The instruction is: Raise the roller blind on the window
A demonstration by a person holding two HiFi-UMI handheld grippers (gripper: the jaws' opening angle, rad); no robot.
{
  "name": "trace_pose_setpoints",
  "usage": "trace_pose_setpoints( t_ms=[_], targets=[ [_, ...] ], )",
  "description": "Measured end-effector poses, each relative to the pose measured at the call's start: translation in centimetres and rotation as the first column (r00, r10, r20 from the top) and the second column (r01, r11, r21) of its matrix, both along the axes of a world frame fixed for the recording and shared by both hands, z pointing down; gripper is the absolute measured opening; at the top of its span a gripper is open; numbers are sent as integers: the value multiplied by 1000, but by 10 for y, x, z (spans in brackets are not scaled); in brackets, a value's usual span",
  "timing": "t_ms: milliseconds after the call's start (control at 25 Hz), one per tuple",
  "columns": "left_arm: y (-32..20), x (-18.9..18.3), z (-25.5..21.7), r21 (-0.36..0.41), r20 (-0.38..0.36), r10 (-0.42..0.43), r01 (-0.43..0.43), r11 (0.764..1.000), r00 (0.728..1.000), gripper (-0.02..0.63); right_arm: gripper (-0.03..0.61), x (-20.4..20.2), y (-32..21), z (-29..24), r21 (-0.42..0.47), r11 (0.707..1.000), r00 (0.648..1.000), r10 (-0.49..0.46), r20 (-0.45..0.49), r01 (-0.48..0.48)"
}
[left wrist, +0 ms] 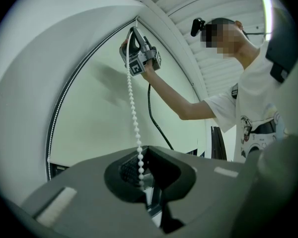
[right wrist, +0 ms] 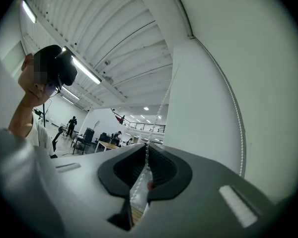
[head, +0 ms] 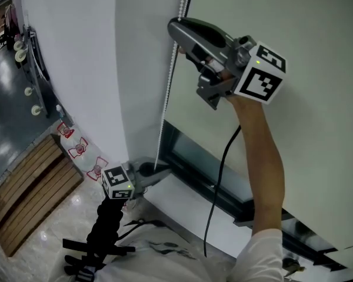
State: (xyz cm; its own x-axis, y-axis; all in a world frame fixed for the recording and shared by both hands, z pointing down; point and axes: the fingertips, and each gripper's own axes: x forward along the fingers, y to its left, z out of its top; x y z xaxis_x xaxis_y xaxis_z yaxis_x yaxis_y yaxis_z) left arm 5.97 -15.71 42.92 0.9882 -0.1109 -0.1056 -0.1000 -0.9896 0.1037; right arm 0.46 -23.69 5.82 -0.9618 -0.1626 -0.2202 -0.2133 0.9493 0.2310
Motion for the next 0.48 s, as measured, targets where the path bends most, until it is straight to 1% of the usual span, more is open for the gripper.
trace_pose_setpoints(
  t_ms=[200,480],
  targets=[
    [0,-2,2,-12,1,3,-3,1000,1000,-2,14,7,-4,4,-80,997,999,-15,44,18],
    [-6,-5,2,-27,3,5,-5,1000,1000,-2,12,7,-3,7,-96,995,999,-5,35,9]
  ],
)
